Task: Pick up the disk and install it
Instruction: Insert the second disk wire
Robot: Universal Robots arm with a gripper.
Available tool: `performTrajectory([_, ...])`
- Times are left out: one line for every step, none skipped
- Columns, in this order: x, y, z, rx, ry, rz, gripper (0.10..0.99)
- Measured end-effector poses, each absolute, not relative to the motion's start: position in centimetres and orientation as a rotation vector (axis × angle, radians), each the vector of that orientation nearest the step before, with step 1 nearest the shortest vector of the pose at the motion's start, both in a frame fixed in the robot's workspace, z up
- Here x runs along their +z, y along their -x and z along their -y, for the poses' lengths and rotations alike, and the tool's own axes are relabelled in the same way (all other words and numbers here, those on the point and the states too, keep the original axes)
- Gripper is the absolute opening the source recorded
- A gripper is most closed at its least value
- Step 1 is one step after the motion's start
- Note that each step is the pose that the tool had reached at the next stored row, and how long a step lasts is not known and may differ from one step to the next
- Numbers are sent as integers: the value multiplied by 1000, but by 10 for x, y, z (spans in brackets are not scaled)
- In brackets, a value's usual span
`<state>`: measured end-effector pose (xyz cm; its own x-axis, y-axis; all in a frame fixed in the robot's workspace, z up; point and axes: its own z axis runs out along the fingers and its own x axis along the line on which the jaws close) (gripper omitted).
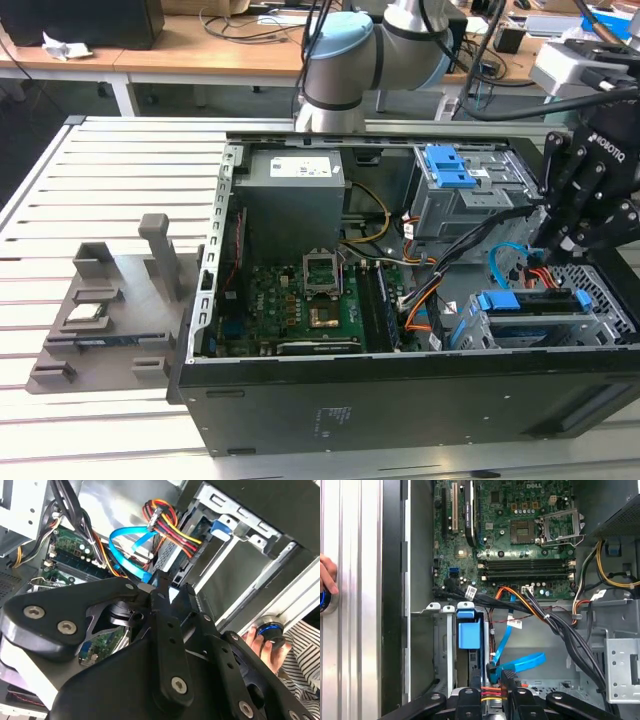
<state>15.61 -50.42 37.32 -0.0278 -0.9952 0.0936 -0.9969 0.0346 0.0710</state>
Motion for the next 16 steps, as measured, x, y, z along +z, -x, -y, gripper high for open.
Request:
performTrajectory([371, -152, 504, 22, -2109, 2168, 302])
performTrajectory([368, -149, 504, 23, -2118, 2160, 302])
performTrajectory([366, -148, 504, 23, -2125, 2153, 302])
performTrajectory([366, -147, 504, 24, -2131, 2146, 302])
performTrajectory([366, -147, 504, 24, -2134, 2144, 302])
performTrajectory([366, -147, 504, 24, -2134, 2144, 302])
performTrajectory([366, -147, 504, 24, -2134, 2143, 302])
performTrajectory([366, -147, 504, 24, -2135, 2143, 302])
performTrajectory([366, -147, 504, 24, -2135, 2143, 302])
performTrajectory([366, -147, 504, 24, -2135, 2143, 286])
performTrajectory([366, -147, 504, 24, -2135, 2143, 286])
performTrajectory([366, -147, 504, 24, -2136, 2142, 220])
performTrajectory([366, -147, 504, 24, -2136, 2142, 161])
performTrajectory([366, -147, 504, 24, -2137, 2141, 161])
performTrajectory([366, -147, 505, 24, -2137, 2141, 161])
performTrajectory([366, -147, 507, 25, -2136, 2141, 161])
